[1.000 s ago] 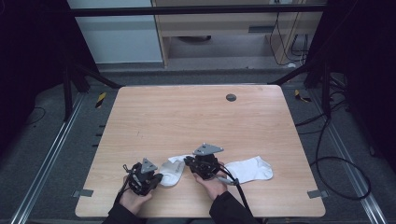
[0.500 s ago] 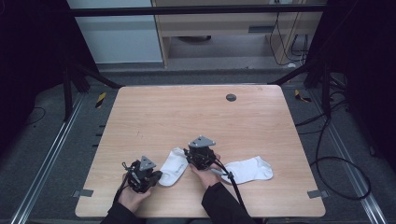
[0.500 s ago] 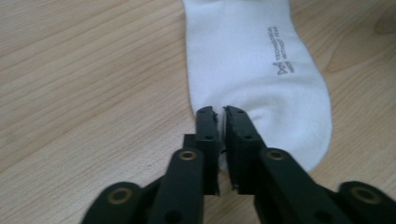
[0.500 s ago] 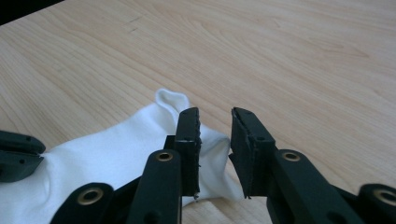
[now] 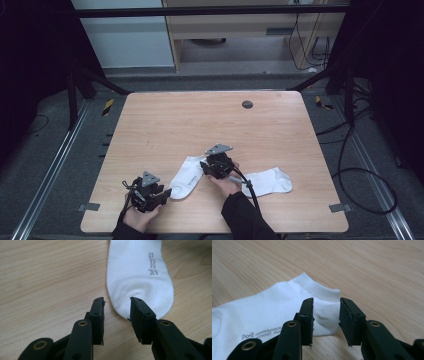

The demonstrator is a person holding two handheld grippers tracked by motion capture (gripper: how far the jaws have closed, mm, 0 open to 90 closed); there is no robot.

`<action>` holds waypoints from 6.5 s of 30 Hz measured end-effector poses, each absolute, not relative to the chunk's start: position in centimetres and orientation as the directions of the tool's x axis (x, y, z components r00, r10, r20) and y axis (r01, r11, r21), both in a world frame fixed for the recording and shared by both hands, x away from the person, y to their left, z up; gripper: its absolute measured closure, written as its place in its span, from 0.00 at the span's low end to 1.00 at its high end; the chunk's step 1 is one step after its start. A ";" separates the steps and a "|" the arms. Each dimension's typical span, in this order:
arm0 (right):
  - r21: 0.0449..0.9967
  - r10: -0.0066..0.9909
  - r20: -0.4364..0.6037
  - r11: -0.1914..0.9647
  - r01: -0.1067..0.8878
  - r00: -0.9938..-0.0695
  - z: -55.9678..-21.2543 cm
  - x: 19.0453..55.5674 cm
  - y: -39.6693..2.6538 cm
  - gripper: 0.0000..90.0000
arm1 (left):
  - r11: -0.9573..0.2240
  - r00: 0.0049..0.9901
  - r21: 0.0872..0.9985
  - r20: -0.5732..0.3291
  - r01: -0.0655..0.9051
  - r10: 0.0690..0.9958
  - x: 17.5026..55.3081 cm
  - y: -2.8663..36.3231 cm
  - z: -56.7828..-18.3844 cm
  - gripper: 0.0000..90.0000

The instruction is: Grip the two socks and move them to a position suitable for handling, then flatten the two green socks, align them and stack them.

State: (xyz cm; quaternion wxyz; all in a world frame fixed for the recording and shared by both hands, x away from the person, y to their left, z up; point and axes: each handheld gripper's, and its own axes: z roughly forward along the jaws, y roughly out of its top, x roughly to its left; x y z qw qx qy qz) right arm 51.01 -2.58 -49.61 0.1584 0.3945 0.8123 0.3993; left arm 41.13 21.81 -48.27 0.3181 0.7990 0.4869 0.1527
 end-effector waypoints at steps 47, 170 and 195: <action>0.835 0.775 0.108 0.269 0.480 -0.623 -46.7 48.3 -5.5 0.65 | -0.246 0.388 0.808 0.023 0.536 0.921 46.3 23.3 -45.3 0.62; 0.659 0.812 0.087 0.387 0.645 -0.577 -45.5 42.5 -15.9 0.96 | -0.503 0.666 0.624 -0.039 0.598 0.745 43.0 12.7 -45.6 0.99; 0.618 0.794 0.116 0.412 0.669 -0.596 -47.2 42.2 -13.5 0.95 | -0.517 0.648 0.570 -0.037 0.639 0.761 42.8 14.8 -47.7 0.98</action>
